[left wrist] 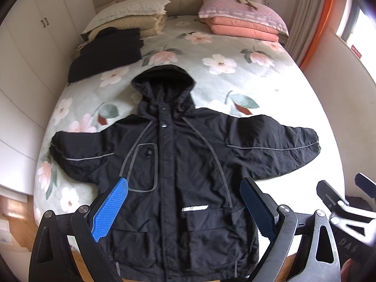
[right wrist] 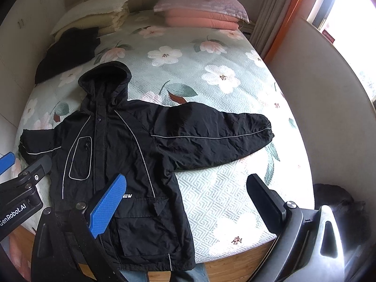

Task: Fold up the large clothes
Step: 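Grasp the black jacket's sleeve cuff with the right gripper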

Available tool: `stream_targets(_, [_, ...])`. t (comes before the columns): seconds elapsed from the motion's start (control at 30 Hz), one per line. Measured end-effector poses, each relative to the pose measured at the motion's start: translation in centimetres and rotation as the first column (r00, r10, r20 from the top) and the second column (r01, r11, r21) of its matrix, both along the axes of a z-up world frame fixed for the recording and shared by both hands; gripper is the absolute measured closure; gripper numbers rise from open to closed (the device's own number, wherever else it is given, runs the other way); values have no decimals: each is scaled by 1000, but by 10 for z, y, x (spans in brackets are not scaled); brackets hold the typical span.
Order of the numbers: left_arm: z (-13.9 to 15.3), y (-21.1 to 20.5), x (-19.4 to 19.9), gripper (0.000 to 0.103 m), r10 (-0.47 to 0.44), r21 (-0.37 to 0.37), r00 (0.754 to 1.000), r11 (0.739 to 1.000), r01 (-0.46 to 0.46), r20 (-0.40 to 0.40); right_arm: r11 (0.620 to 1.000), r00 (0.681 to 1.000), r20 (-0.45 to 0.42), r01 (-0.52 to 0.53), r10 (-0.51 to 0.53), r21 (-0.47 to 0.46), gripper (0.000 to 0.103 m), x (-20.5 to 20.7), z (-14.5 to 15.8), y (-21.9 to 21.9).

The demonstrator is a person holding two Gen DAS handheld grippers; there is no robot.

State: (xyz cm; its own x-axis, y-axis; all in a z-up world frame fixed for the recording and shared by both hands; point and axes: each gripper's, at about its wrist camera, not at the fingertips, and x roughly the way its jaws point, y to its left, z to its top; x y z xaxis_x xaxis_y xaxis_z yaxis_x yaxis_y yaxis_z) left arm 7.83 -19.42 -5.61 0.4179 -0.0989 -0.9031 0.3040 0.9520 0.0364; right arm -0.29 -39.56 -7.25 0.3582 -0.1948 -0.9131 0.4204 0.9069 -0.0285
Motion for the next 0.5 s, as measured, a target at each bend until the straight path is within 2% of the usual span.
stream_targets(0.13, [-31, -34, 7, 6, -11, 2, 1000, 1000, 11, -14, 989, 994, 35, 101, -106, 105, 0, -11, -39, -93])
stream_targets(0.33, [-99, -87, 17, 6, -49, -8, 996, 999, 48, -73, 941, 968, 56, 223, -244, 255, 1, -23, -129, -247])
stream_targets(0.5, [-158, -127, 29, 6, -64, 2, 994, 998, 64, -84, 881, 932, 40, 326, -361, 344, 14, -19, -208, -350])
